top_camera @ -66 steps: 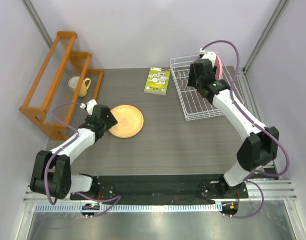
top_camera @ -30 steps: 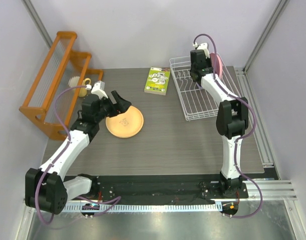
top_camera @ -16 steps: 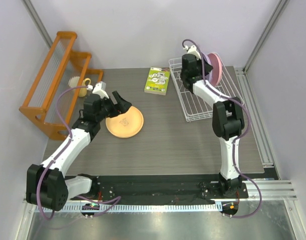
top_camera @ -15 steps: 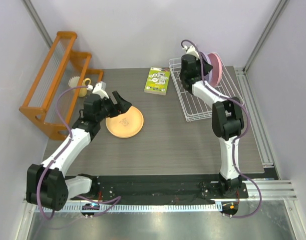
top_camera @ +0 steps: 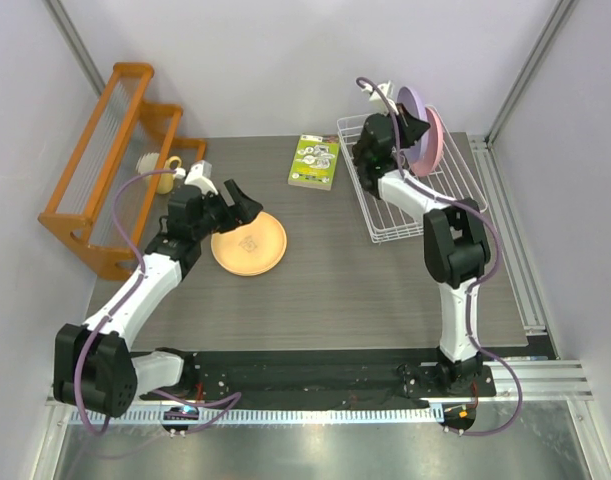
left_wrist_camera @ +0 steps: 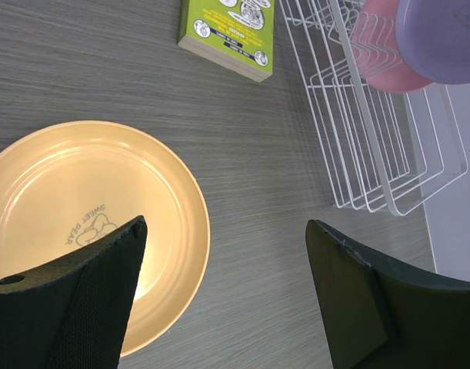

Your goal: Unload the plates from the dish rack

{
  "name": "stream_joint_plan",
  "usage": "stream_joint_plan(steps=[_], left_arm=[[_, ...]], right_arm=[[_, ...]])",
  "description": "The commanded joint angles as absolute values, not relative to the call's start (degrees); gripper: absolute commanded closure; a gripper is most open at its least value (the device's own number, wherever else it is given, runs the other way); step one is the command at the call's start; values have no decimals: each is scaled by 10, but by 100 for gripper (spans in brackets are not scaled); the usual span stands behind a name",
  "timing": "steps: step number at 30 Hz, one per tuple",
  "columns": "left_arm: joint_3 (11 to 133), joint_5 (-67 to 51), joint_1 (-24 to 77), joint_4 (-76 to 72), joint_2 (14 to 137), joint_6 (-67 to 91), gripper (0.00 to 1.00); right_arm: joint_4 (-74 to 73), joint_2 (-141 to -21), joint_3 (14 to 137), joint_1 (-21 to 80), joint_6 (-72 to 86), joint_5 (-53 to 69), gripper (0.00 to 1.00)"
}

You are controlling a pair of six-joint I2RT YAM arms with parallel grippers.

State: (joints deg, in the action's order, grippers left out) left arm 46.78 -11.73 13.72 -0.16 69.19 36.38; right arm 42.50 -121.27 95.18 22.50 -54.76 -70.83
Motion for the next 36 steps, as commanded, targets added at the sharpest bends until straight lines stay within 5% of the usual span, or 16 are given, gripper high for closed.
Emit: stream_joint_plan(steps=[1, 7, 13, 22, 36], left_arm=[[496, -120, 136, -12, 694, 358, 16], [503, -136, 137, -24, 705, 364, 16], [513, -163, 140, -47, 719, 367, 16], [503, -187, 154, -126, 739, 381, 16], [482, -161, 208, -187, 770, 397, 16]], right_arm=[[278, -1090, 965, 235, -349, -710, 99], [-123, -1006, 1013, 237, -83, -550, 99], [-264, -941, 1010, 236, 57, -311, 97], [-279, -861, 896, 236, 198, -45, 97], [-222, -825, 780, 248, 270, 45, 97]])
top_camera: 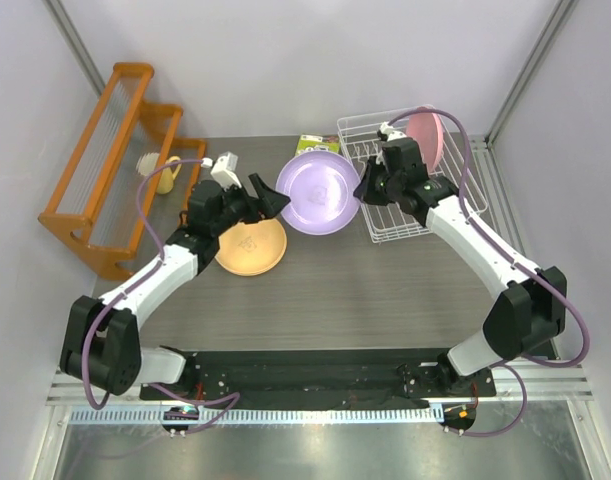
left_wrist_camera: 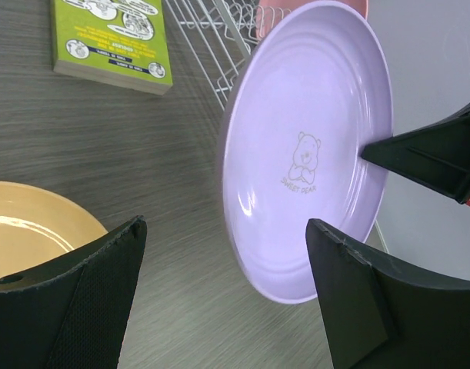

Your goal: Unload the plates from the dish rack

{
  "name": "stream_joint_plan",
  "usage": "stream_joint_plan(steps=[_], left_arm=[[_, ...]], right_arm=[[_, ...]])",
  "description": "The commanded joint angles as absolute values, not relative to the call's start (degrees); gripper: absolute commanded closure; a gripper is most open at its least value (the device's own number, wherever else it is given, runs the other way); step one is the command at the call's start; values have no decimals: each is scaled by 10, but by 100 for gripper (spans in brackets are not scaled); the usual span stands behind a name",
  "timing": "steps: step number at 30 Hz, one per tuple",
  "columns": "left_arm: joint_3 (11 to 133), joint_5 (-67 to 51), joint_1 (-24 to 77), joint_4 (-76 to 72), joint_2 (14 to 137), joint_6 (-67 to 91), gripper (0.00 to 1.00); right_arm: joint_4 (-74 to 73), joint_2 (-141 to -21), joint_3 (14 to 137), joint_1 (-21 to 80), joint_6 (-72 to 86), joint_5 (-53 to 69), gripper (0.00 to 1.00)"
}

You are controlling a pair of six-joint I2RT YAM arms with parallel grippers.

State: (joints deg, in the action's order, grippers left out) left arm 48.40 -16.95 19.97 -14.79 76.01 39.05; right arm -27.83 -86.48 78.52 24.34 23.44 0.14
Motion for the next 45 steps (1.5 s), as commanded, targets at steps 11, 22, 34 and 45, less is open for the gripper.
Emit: stream_joint_plan(steps=[11, 22, 34, 45], left_arm=[[459, -96, 214, -174, 758, 387, 55], [455, -64, 214, -128, 731, 373, 100], [442, 141, 214, 20, 654, 357, 100], [432, 208, 171, 107, 693, 387, 100]], right_arm=[[-192, -811, 750, 251, 303, 82, 96], [-186, -802, 737, 251, 301, 70, 53], [-266, -829, 823, 225, 157, -176, 46], [-277, -847, 851, 181, 135, -200, 46]])
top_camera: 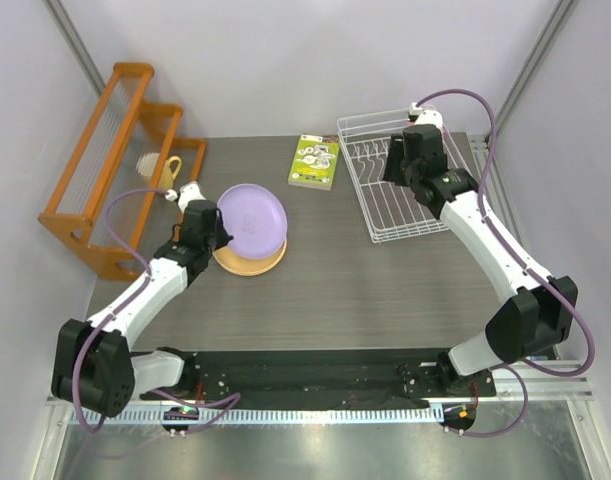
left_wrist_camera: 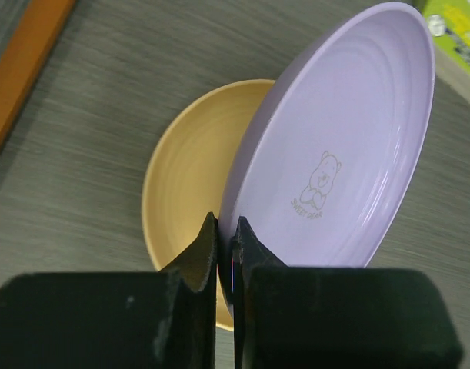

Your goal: Unload the plates from the dish rack

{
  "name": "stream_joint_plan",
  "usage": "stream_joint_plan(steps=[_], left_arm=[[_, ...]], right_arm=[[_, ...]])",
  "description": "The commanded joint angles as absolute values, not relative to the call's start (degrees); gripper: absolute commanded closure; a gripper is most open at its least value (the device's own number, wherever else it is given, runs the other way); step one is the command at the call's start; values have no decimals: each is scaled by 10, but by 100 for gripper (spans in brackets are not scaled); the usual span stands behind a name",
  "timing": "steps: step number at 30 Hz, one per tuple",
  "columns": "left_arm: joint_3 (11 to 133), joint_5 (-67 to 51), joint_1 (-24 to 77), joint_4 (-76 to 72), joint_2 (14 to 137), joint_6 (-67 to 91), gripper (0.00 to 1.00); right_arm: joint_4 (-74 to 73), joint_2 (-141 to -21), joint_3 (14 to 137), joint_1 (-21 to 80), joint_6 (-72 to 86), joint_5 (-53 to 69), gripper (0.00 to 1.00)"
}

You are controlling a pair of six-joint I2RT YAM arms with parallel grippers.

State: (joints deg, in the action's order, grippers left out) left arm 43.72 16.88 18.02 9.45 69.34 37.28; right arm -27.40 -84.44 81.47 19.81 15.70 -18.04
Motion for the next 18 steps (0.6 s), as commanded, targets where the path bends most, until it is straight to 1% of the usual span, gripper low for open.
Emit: stream_joint_plan(steps=[1, 11, 14, 15, 16, 17, 18], left_arm=[[432, 212, 168, 116, 698, 388, 100], [427, 174, 140, 135, 733, 412, 100], [433, 167, 137, 146, 744, 414, 87], [433, 166, 137, 145, 748, 414, 75], [433, 165, 137, 146, 749, 414, 68], [433, 165, 137, 147, 748, 414, 53], [432, 164, 137, 146, 748, 414, 52]], right_arm=[[-278, -848, 854, 178, 133, -200, 46], [-288, -876, 881, 161, 111, -210, 46], [-294, -897, 900, 156, 101, -226, 46], [-293, -905, 905, 153, 95, -229, 46], [-293, -917, 917, 150, 91, -243, 46], [-293, -926, 922, 149, 87, -251, 46], [-294, -932, 928, 148, 80, -261, 46]])
